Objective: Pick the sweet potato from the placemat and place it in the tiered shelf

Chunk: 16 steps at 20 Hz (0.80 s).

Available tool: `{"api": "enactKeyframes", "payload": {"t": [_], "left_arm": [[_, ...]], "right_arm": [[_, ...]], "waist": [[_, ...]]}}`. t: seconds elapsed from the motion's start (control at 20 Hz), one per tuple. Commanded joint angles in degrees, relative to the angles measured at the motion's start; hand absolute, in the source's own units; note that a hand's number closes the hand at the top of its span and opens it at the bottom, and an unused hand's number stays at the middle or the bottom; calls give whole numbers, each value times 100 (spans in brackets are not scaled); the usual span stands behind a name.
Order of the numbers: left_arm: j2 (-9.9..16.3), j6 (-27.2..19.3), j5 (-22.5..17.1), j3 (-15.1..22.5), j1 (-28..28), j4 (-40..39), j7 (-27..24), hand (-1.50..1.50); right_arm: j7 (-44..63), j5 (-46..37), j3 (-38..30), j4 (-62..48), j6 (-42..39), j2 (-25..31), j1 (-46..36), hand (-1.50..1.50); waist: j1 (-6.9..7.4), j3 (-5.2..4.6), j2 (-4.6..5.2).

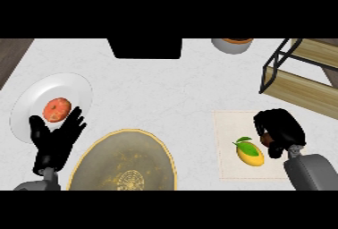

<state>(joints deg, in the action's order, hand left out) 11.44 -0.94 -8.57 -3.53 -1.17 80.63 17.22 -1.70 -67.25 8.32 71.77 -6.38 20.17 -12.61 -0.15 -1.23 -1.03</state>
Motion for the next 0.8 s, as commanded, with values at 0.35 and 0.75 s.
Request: {"api": "enactKeyframes", "payload": {"t": [0.35, 0.75], "left_arm": [[189, 142, -128, -191, 86, 15, 110, 0], [90, 134, -49, -194, 57, -320, -115, 0]], "right_arm": [[1852, 1905, -1563, 1620, -777, -1497, -171, 150], [3614, 2013, -1991, 4489, -1646, -1181, -730, 150]], "waist": [[-132, 113, 38], [-166, 110, 45]]}}
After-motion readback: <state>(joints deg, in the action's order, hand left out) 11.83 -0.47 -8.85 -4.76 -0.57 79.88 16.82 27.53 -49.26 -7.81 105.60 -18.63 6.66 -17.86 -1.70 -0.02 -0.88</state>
